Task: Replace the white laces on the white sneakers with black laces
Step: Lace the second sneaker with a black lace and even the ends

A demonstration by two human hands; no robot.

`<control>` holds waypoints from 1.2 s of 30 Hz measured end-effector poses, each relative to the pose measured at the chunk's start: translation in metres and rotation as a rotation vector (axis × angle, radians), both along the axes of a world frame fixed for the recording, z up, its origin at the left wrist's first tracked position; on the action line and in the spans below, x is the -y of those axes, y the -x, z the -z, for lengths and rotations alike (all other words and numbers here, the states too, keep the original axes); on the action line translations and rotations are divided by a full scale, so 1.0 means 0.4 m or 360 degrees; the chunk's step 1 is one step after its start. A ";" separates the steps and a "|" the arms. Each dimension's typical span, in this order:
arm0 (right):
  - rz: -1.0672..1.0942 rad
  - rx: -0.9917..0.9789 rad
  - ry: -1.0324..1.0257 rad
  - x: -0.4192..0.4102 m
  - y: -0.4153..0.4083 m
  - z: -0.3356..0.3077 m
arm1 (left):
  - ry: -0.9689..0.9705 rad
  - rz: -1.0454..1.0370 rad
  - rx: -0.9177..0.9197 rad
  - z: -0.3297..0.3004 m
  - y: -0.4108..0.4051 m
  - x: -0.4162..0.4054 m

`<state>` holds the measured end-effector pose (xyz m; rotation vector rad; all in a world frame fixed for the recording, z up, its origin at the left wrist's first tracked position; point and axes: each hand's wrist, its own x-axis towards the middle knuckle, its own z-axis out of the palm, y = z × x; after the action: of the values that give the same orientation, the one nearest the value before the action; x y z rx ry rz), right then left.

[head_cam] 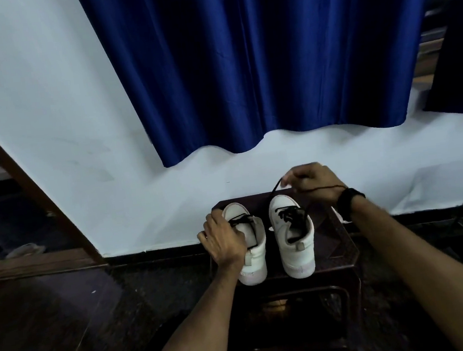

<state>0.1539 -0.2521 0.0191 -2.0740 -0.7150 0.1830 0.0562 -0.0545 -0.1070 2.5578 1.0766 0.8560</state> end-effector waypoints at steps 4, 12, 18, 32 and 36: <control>-0.0127 -0.0446 -0.0738 -0.005 0.046 0.008 | 0.0088 -0.0044 -0.0027 0.004 -0.003 0.004; -0.0365 -0.0900 -0.1441 -0.026 0.059 0.017 | 0.0050 -0.0074 -0.0165 0.000 -0.011 0.009; -0.0244 -0.0970 -0.1171 -0.029 0.071 0.023 | 0.0288 -0.0028 -0.0055 -0.018 -0.007 0.006; -0.0037 0.0080 0.0373 -0.043 0.092 0.116 | 0.1275 0.0600 -0.0082 -0.051 0.077 -0.128; 0.0070 0.0196 0.0527 -0.040 0.076 0.156 | 0.1564 0.0705 -0.0001 -0.049 0.103 -0.140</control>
<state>0.1235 -0.2362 -0.0434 -2.4316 -0.7523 0.1586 0.0149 0.0017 -0.0875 1.8125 0.6297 0.1261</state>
